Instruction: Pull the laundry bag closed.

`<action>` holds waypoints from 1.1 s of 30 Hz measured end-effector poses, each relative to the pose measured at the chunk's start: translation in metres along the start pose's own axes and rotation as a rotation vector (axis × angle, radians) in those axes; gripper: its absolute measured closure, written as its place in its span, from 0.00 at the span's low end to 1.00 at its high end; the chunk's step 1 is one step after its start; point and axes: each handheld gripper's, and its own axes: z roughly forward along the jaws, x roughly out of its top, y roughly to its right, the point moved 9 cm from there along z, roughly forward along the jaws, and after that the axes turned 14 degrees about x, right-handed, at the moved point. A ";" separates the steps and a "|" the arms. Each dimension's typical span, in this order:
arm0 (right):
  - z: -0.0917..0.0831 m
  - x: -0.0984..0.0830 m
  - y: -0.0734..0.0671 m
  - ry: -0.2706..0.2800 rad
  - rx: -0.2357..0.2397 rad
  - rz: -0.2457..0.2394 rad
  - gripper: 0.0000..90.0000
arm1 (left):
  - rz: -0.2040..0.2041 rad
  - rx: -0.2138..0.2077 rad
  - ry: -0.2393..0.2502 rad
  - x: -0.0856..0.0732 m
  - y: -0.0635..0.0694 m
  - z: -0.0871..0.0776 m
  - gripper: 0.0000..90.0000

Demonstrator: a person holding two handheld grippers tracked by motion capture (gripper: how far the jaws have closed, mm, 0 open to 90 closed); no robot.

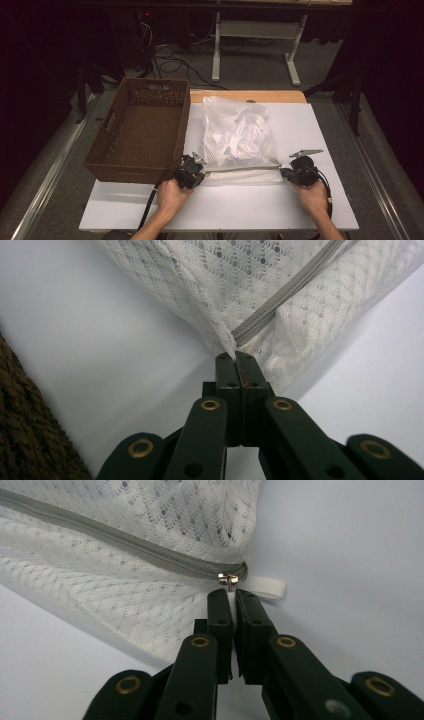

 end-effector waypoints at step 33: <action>-0.024 -0.001 -0.012 0.195 -0.026 0.028 0.55 | -0.058 -0.059 0.056 0.012 0.010 -0.027 0.58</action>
